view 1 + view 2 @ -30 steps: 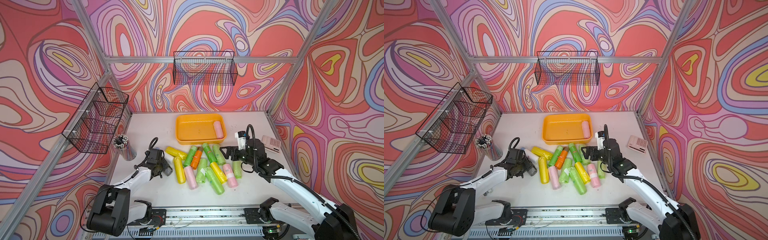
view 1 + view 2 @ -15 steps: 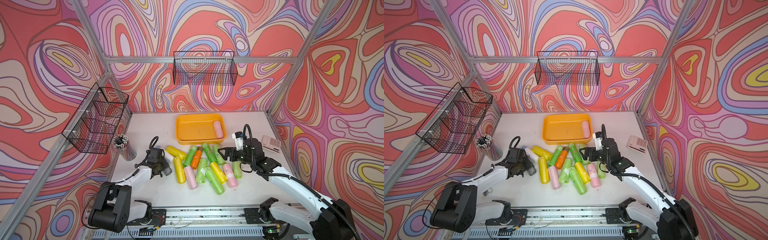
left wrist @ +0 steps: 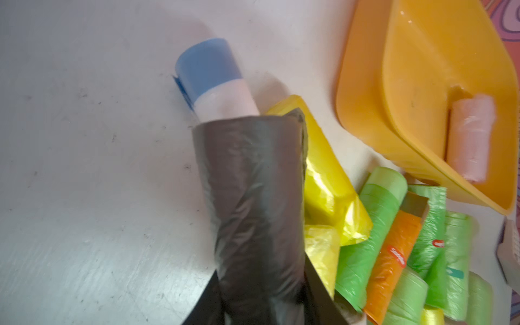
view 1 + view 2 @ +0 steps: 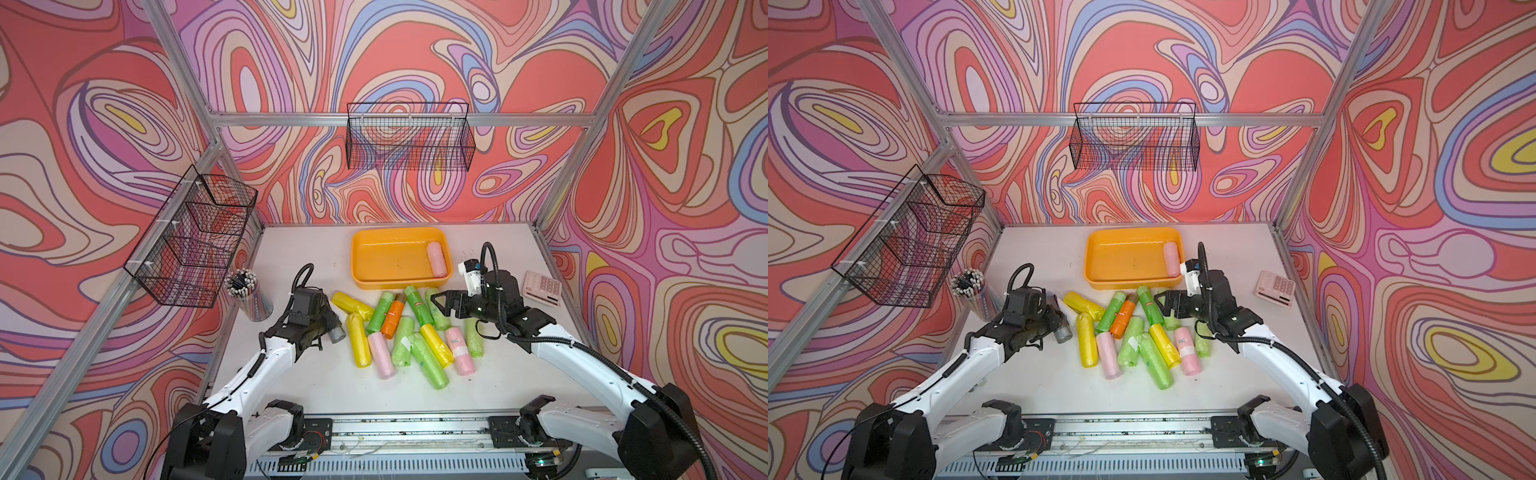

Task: Put the roll of trash bags into the storage box
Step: Pick up the roll of trash bags from the center of the board, then place the roll of trash bags in the storage box.

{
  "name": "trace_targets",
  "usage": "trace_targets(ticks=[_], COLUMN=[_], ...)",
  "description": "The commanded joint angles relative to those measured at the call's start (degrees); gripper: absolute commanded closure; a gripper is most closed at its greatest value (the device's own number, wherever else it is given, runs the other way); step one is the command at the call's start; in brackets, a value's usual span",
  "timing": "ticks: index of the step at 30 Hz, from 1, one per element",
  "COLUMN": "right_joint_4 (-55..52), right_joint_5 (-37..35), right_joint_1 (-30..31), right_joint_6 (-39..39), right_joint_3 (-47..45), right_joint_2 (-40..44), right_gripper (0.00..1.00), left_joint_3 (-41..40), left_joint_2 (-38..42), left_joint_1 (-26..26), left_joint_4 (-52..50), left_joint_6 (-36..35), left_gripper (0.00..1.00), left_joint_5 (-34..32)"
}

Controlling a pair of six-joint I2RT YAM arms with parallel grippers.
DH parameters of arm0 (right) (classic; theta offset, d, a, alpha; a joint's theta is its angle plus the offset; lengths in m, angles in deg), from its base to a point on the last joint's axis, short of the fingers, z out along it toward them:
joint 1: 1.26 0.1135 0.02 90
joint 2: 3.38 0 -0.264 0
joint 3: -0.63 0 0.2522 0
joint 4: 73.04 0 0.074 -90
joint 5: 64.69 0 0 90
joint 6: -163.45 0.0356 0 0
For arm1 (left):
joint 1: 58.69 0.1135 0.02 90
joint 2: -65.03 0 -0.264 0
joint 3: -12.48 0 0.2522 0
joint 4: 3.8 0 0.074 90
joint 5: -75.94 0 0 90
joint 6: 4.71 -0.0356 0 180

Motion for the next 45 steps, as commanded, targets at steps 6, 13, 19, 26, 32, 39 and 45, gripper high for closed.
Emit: trace_targets(ticks=[6,13,19,26,32,39,45], right_joint_4=[1.4,2.5,3.8,3.5,3.0,2.1,3.3], right_joint_5=[-0.1,-1.8,-2.9,-3.4,-4.3,-4.8,-5.6], right_joint_1=[0.2,0.3,0.3,0.3,0.3,0.3,0.3], right_joint_6=[4.7,7.6,8.4,9.6,10.1,10.3,11.7], right_joint_3=[2.2,2.4,2.4,1.8,0.4,-1.2,-3.7], right_joint_2=[-2.4,-3.8,-3.5,-3.3,-1.6,0.9,2.3], right_gripper=[0.02,0.03,0.03,0.03,0.03,0.03,0.03], left_joint_3=[6.2,6.9,7.9,10.7,14.7,22.5,31.5], left_joint_2=[-0.1,-3.1,-5.6,-6.9,-9.2,-16.0,-23.6], left_joint_1=[-6.5,-7.2,-8.0,-10.6,-12.7,-15.6,-17.2], left_joint_4=[-1.0,2.8,5.8,7.2,7.1,7.2,5.5], left_joint_6=[-2.1,-2.6,-2.1,-1.8,-3.0,-4.4,-6.3], left_gripper=[0.79,0.82,0.83,0.84,0.87,0.88,0.88], left_joint_5=[-1.0,1.7,5.2,5.3,5.4,4.9,4.3])
